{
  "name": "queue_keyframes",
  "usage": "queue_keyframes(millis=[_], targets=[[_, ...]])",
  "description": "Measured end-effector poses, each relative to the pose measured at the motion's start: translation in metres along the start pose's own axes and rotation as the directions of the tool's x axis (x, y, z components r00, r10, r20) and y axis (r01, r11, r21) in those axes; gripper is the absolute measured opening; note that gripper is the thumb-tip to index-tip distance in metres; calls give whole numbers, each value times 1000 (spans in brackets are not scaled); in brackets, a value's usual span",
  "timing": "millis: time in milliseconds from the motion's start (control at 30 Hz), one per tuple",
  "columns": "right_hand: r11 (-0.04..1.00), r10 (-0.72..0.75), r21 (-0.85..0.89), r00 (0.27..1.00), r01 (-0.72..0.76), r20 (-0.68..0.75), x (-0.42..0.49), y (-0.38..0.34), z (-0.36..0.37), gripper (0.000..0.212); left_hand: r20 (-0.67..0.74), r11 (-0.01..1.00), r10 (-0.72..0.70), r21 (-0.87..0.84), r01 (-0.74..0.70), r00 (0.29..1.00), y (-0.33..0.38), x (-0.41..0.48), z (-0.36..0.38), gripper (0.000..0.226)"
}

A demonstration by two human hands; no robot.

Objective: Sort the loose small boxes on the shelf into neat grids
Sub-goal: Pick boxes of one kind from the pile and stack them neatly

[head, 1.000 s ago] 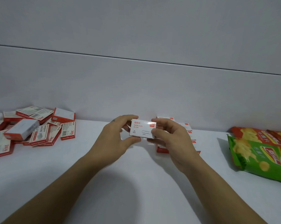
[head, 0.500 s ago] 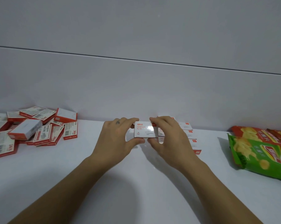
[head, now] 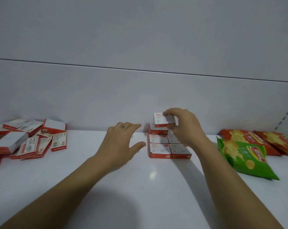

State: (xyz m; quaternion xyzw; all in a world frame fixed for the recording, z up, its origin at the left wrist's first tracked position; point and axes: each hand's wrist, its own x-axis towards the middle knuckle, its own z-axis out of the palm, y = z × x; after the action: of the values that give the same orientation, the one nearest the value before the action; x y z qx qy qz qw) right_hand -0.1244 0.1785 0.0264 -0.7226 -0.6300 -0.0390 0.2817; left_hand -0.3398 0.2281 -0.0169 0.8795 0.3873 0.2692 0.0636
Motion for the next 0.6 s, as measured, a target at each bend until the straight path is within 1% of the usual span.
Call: queue_keyframes(millis=[67,200,300,367,433,533,600], targets=[[994,113,3,993,-113,-18,7,25,-4,40,33,1000,12,15,-12,999,4,6,4,57],[976,215,22,977,-215,3,8,52,8,38,44,1000,0,4,0,999,16,20,15,49],[976,216,-12,976,-215,41,6,59,15,42,75,999,-28,-35,31,997,19,23,27,47],[980,195,-34,980,-194,32,2,61,19,42,122,998,-19,-50,25,992,19,22,34,51],[985,170,1,985,-170,1,-2,63,25,36,173,999,13,-50,-5,985,16,21,38,55],[974,224,49,975,-223,-16,-6,59,33,27,256,996,90,-4,-92,963,10,15,45,61],[973,228,46,974,-227,-18,-7,57,36,26,301,995,92,1,-97,949,6,15,48,61]])
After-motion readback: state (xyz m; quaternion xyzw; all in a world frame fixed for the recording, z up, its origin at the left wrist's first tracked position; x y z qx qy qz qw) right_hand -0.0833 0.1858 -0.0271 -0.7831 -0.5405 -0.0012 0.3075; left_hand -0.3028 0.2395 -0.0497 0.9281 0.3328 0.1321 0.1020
